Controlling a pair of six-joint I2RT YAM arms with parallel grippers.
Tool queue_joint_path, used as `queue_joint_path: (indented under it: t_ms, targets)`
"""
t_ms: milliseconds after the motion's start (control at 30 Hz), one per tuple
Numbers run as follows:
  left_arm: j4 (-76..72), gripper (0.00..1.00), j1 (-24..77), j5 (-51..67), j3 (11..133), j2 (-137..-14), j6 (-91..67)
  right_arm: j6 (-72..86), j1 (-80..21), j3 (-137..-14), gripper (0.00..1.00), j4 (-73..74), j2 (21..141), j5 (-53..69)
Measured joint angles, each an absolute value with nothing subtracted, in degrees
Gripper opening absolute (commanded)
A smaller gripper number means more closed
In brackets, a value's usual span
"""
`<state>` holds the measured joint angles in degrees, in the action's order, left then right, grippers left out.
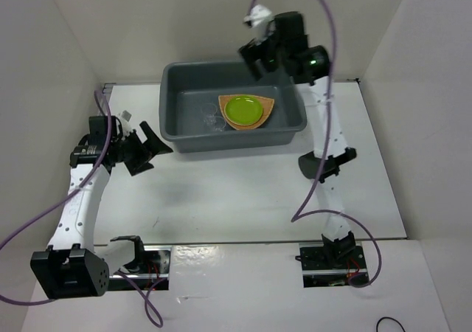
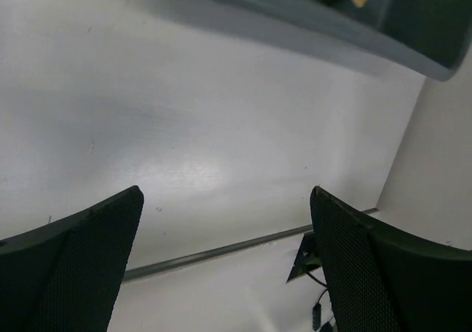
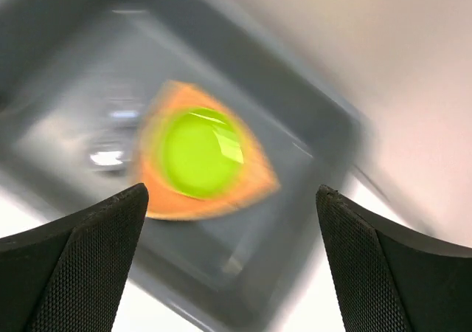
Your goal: Place the mixed dishes into the plastic bin
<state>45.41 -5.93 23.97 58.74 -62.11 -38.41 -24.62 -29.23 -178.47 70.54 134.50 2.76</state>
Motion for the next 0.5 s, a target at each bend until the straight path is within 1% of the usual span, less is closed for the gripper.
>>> queue_joint_path:
  t_ms: [67,133,200,300,433,500]
  targets:
    - [43.7,1.00,-5.9,25.7,60.9,-62.9,-36.1,-21.9,-23.6,-176.1,0.99,70.6,131.0,-0.3]
    - [41.8,1.00,-5.9,27.2,63.1,-63.6,-34.3,-20.6,-17.1,-169.2,0.99,70.9,126.1,-1.3]
    - [40.1,1.00,-5.9,28.5,64.7,-64.4,-32.2,-20.4,-11.4,-158.1,0.99,71.5,120.0,1.0]
    - [38.3,1.00,-5.9,29.5,65.4,-66.3,-30.1,-20.5,-5.5,-137.4,0.99,71.8,109.5,4.3]
    - [37.9,1.00,-5.9,29.8,65.5,-69.4,-28.6,-21.1,-2.8,-112.3,0.99,70.9,95.7,7.5]
    - [37.9,1.00,-5.9,29.8,66.2,-70.7,-28.4,-21.3,-0.8,-103.2,0.99,71.0,89.6,9.7]
